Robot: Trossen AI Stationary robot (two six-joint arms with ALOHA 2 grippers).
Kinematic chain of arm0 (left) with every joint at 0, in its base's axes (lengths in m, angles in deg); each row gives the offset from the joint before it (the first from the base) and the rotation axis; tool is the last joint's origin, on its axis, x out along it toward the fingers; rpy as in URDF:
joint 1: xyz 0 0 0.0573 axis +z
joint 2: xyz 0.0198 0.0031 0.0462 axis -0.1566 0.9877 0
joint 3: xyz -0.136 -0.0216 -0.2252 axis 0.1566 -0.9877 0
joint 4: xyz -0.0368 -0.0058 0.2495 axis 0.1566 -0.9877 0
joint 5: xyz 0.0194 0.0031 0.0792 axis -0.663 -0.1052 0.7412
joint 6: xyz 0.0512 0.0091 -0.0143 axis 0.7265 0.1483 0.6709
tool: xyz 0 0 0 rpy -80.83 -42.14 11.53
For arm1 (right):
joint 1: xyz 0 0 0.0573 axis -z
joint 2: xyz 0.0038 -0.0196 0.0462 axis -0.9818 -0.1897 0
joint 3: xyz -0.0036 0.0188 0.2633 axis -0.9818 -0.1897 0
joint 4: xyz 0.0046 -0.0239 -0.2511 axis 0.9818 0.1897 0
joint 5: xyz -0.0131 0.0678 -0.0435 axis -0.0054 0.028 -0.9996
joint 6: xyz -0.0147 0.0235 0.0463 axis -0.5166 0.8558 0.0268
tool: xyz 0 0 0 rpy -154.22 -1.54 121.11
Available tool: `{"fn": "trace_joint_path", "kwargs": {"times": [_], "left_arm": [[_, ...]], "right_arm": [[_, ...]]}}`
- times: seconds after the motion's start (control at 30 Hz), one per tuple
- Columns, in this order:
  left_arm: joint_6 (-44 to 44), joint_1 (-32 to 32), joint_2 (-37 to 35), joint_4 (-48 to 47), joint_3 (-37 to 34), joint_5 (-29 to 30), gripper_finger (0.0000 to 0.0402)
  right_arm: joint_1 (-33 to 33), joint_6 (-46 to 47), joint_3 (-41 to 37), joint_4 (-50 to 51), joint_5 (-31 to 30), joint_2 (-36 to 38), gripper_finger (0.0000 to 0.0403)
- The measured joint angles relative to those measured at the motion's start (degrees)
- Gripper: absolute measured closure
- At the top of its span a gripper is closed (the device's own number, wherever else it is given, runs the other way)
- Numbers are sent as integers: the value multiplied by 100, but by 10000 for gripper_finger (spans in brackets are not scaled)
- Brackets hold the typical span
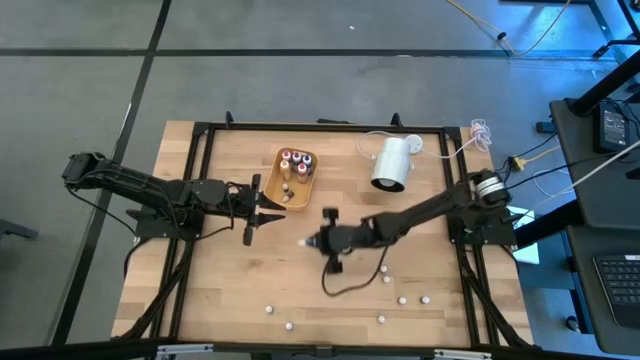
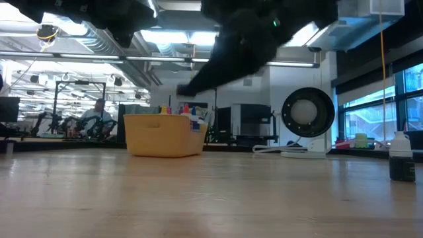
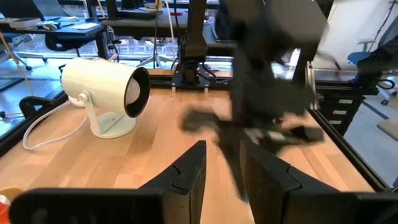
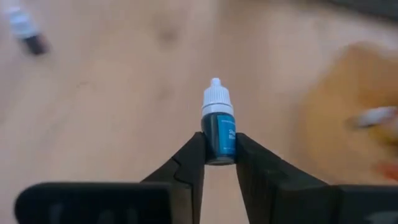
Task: Pick & Place food coloring
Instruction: Put the small blue food coloring bottle into the yellow bin
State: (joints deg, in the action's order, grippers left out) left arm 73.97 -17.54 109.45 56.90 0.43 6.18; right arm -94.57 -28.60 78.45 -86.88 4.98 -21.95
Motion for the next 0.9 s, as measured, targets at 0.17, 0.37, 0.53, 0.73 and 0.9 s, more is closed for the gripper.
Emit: {"fn": "trace_joint_path", "kwargs": {"times": [0.17, 0.37, 0.53, 0.73, 0.9], "left_arm": [[174, -1, 0, 0, 0, 0, 309], [193, 1, 0, 0, 0, 0, 309], [352, 0, 0, 4, 0, 0, 307], [356, 1, 0, 2, 0, 0, 311], [354, 0, 0, 2, 0, 0, 308]], "right_arm": [[685, -520, 9, 166, -215, 494, 323], [1675, -731, 11, -239, 473, 344, 321], [2208, -729, 1, -943, 1345, -39, 320], [2400, -724, -2, -962, 1485, -354, 320], [2404, -738, 2, -960, 1485, -542, 319]]}}
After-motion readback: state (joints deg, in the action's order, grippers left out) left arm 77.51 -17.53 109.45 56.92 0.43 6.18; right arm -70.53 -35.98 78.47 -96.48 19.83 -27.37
